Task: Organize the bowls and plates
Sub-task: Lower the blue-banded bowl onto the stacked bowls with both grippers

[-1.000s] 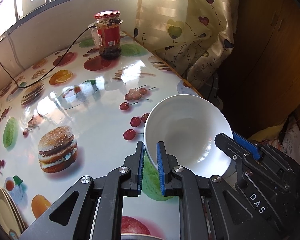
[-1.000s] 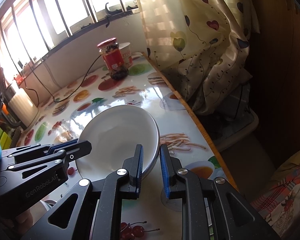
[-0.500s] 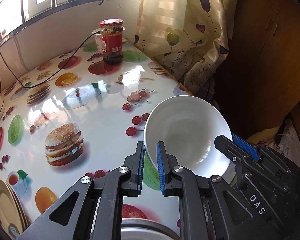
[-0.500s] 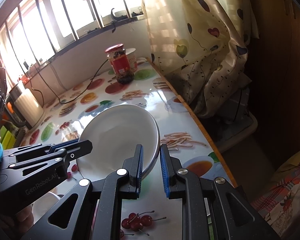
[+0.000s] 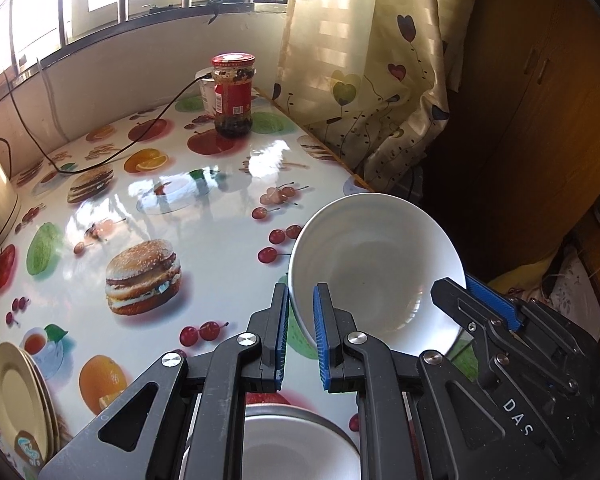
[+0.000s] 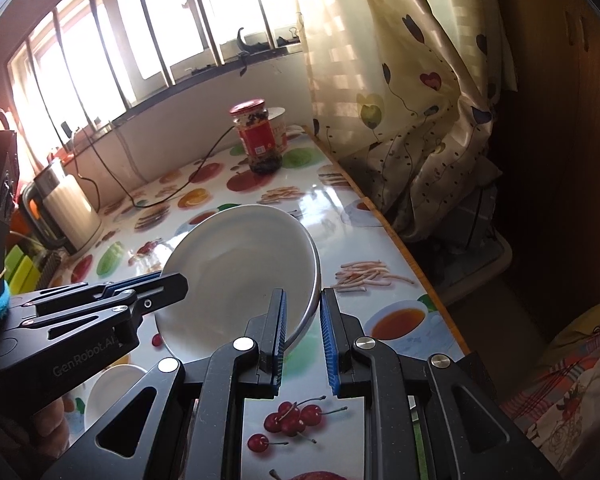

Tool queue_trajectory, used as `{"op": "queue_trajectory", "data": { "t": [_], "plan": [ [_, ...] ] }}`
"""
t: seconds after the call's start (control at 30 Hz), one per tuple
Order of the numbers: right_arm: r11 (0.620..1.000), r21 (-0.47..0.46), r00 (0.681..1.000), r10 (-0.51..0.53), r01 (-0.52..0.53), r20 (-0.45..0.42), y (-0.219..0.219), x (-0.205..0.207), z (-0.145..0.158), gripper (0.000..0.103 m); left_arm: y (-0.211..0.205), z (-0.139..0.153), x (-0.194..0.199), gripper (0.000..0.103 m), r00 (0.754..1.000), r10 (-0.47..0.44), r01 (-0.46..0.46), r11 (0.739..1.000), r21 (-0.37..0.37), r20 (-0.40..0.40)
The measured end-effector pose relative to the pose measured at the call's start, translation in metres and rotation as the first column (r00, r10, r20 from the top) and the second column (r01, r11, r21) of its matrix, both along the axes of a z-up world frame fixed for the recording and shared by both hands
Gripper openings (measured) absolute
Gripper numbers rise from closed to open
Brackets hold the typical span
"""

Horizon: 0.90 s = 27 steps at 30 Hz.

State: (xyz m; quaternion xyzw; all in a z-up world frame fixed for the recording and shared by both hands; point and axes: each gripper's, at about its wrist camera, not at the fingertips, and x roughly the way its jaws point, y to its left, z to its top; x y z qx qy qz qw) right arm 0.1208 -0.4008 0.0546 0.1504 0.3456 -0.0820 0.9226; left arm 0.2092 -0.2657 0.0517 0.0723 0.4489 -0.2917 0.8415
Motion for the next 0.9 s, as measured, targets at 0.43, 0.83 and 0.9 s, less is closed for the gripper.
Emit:
{"op": "queue_trajectory", "data": {
  "t": [0.43, 0.83, 0.9],
  "plan": [
    [0.999, -0.021, 0.999, 0.024, -0.024, 0.025, 0.020, -0.019, 0.015, 0.017, 0.023, 0.012, -0.019, 0.013, 1.000, 0.019, -0.019, 0.999, -0.032, 0.016],
    [0.998, -0.033, 0.997, 0.053, -0.051, 0.048, 0.045, -0.038, 0.025, 0.017, 0.050, 0.021, -0.037, 0.013, 0.999, 0.044, -0.042, 0.998, -0.056, 0.027],
    [0.998, -0.034, 0.997, 0.057, -0.055, 0.050, 0.048, -0.041, 0.026, 0.017, 0.054, 0.021, -0.040, 0.013, 0.998, 0.047, -0.045, 0.997, -0.057, 0.030]
  ]
}}
